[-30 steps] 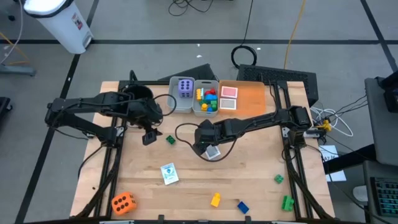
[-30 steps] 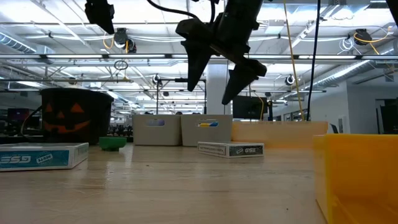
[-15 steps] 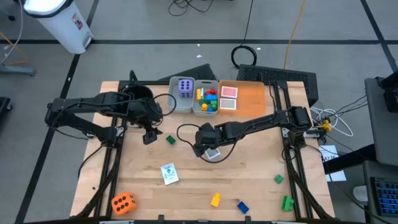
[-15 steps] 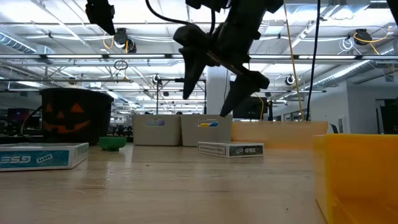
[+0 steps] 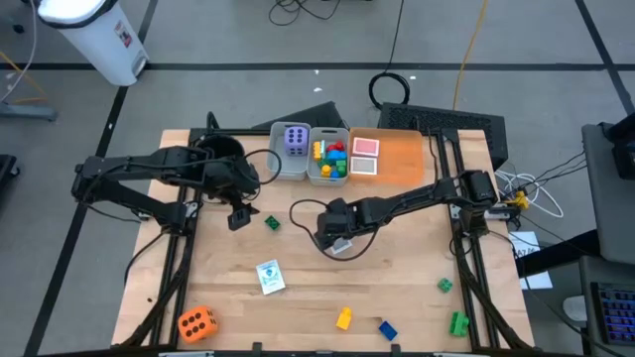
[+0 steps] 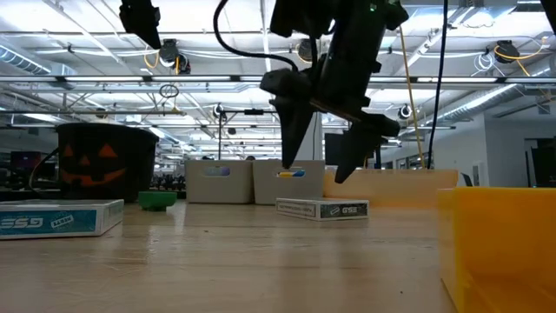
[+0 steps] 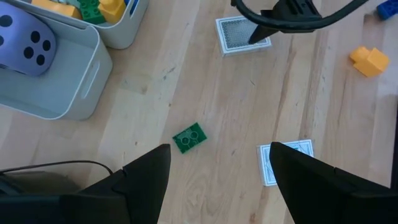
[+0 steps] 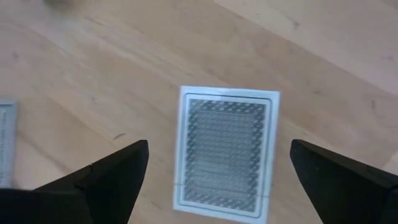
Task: Pick & Place Toys
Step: Put the black playing card into the orange bin
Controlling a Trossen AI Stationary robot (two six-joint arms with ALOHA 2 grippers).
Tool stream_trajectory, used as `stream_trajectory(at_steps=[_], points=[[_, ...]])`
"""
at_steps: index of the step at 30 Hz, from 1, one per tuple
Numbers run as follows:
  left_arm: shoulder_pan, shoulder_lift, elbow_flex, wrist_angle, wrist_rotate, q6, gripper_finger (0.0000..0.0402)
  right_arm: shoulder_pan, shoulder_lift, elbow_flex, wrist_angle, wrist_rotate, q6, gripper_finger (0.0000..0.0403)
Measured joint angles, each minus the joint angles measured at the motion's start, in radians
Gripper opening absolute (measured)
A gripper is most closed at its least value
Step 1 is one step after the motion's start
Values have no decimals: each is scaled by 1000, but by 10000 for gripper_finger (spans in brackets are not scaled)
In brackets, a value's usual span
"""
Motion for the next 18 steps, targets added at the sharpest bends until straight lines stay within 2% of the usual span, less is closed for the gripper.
stream_trajectory(at_steps=[5,10,18], points=[[0,0,0,0,-1,1,282,-1,0,-26,9,-1,0,384],[0,0,0,1,-2,2,282,7,0,-39,94,-24,-27,384],[0,0,0,1,-3,1,282,7,0,-39,60,4,-25,384]])
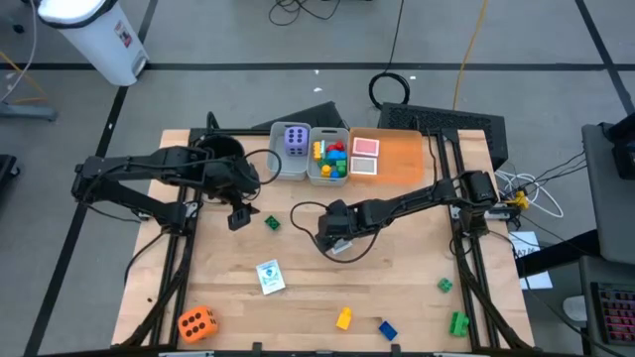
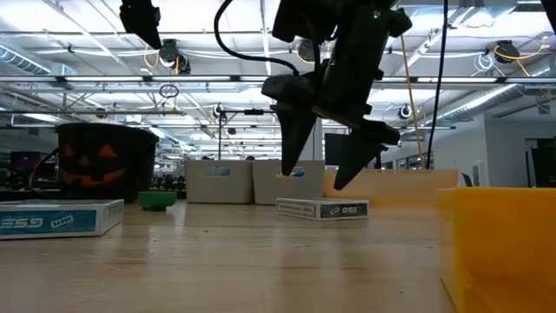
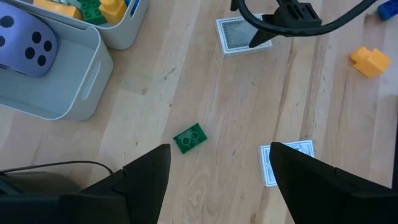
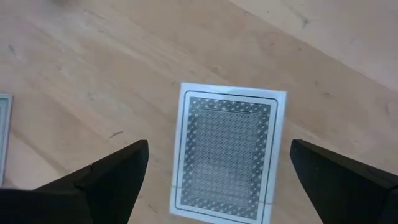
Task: Pick & Place Toys
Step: Put the black playing card into the orange bin
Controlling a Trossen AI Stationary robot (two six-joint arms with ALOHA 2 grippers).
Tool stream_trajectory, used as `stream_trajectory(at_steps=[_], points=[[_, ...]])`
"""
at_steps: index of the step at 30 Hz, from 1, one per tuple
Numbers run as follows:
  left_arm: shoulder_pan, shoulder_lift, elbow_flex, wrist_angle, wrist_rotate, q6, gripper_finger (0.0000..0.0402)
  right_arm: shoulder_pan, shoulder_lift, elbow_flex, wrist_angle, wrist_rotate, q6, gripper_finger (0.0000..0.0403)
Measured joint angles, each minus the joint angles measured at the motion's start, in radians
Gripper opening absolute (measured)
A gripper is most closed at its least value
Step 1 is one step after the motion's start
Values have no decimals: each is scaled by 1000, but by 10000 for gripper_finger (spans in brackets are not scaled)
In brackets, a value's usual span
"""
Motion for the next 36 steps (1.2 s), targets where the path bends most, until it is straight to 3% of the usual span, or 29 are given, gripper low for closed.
stream_trajectory(at_steps=[24,36], points=[[1,0,0,1,-43,-16,282,9,70,0,21,-19,-31,384],[1,0,0,1,-43,-8,282,6,71,0,-91,27,-98,384]])
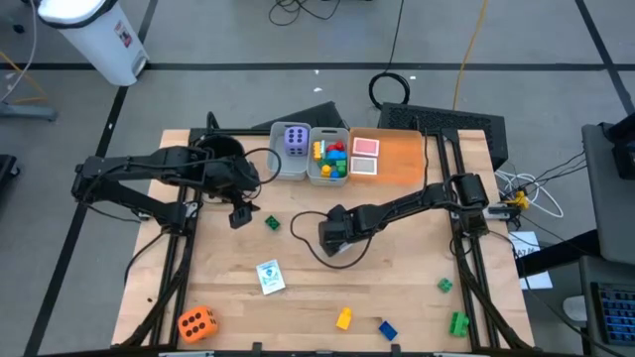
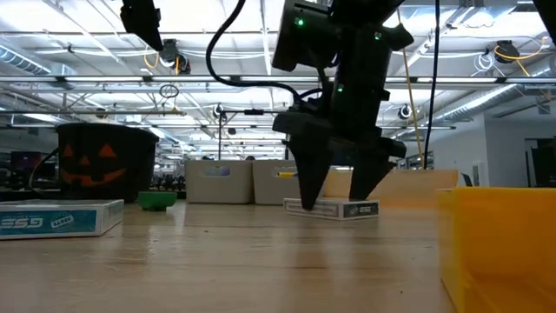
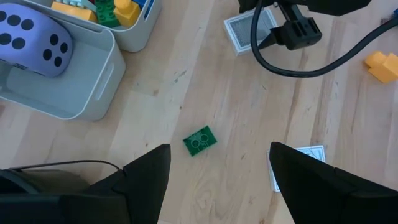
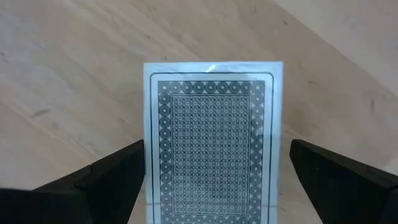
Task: Pick & Place Toys
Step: Put the black playing card into the orange bin
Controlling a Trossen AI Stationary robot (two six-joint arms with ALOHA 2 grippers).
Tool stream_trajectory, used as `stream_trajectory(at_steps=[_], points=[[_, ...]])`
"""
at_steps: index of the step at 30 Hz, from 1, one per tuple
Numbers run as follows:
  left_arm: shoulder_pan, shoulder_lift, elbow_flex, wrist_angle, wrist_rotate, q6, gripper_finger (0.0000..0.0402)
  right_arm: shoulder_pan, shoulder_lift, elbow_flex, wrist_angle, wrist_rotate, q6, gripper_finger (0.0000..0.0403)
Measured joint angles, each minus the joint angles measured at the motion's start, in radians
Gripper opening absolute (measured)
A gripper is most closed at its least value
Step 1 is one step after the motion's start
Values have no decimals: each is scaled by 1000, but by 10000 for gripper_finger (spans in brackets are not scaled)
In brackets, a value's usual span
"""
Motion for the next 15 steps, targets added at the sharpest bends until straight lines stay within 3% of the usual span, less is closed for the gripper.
stream_trajectory(at_steps=[15], points=[[0,0,0,0,0,5,282,-36,0,0,-38,-9,-100,384]])
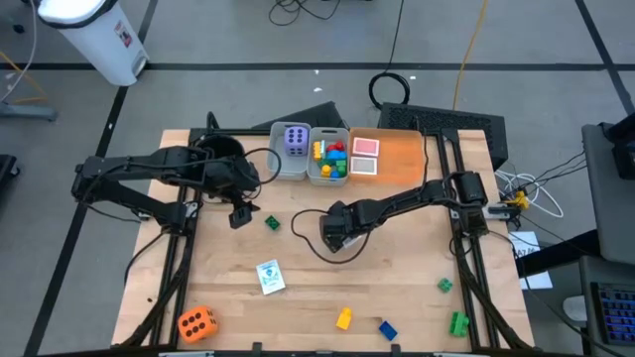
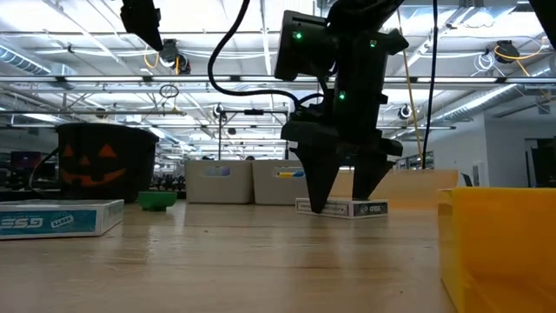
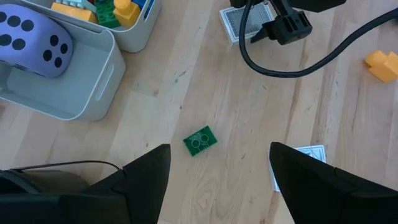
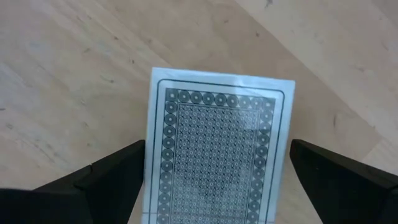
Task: Pick & Place Toys
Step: Put the black playing card into the orange bin
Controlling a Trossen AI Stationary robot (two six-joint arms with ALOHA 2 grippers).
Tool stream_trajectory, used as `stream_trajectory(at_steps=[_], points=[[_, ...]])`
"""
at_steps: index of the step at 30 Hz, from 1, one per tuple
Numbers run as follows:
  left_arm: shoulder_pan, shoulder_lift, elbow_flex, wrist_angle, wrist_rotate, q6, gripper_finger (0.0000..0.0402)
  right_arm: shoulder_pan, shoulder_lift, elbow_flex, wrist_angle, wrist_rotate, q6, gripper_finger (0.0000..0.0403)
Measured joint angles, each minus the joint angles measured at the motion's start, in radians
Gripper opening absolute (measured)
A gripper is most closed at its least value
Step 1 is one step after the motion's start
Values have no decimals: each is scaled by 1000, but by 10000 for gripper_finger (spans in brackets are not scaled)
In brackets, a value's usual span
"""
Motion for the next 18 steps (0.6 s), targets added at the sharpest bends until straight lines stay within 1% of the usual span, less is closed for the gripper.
stream_trajectory(at_steps=[7,18], points=[[0,0,0,0,0,2,282,0,0,0,10,-15,-28,379],[0,0,0,0,-1,5,282,0,0,0,4,-15,-28,318]])
